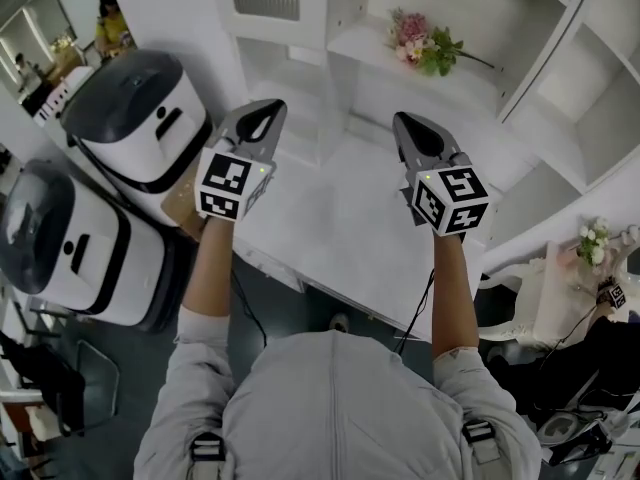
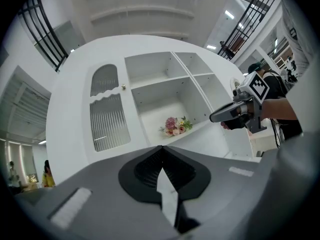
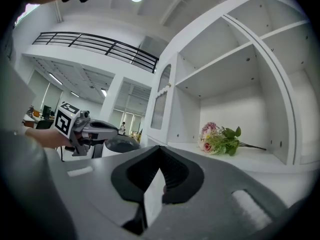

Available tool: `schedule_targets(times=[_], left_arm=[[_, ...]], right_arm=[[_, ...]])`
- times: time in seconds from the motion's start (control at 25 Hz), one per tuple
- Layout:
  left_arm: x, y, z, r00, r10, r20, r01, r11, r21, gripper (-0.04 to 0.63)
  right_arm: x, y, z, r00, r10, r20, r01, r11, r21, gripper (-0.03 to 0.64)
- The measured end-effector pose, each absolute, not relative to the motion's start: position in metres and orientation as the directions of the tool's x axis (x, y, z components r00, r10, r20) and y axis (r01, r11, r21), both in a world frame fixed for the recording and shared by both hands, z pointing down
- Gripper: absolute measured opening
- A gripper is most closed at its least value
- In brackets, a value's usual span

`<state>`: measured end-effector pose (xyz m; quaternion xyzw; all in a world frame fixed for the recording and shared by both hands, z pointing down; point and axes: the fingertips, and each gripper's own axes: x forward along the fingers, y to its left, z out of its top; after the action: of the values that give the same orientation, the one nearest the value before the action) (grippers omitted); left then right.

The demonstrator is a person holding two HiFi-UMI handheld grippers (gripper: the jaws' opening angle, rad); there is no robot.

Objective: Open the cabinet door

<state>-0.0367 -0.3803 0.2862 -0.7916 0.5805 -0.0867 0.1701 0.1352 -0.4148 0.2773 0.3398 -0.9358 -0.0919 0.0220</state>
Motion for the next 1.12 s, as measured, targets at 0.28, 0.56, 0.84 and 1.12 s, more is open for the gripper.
schedule_targets(times=[0.28, 0.56, 0.84, 1.12], left_arm=[[-0.043, -0.426, 0.242, 0.274, -0.950, -0.152, -0.892, -0.192, -0.408, 0.018], [-0.075, -0.471, 0.172, 0.303, -0.917, -0.261, -0.894, -0.178, -0.411, 0.061], [-0.090, -0.514, 0.090, 0.398, -0.846, -0.355, -0.833, -0.171, -0.527, 0.101], [-0.088, -0.539, 0.027, 0.481, -0.763, -0.431, -0.792, -0.169, -0.586, 0.121]], right_arm=[[0.115, -0.455, 0.258, -0.816, -0.578, -0.017, -0.569, 0.797, 0.203, 0.003], [0.069, -0.487, 0.240, -0.834, -0.552, -0.012, -0.543, 0.816, 0.200, 0.040], [0.021, -0.516, 0.210, -0.825, -0.562, -0.058, -0.562, 0.808, 0.175, 0.115], [-0.011, -0.542, 0.183, -0.811, -0.580, -0.069, -0.582, 0.791, 0.188, 0.141]])
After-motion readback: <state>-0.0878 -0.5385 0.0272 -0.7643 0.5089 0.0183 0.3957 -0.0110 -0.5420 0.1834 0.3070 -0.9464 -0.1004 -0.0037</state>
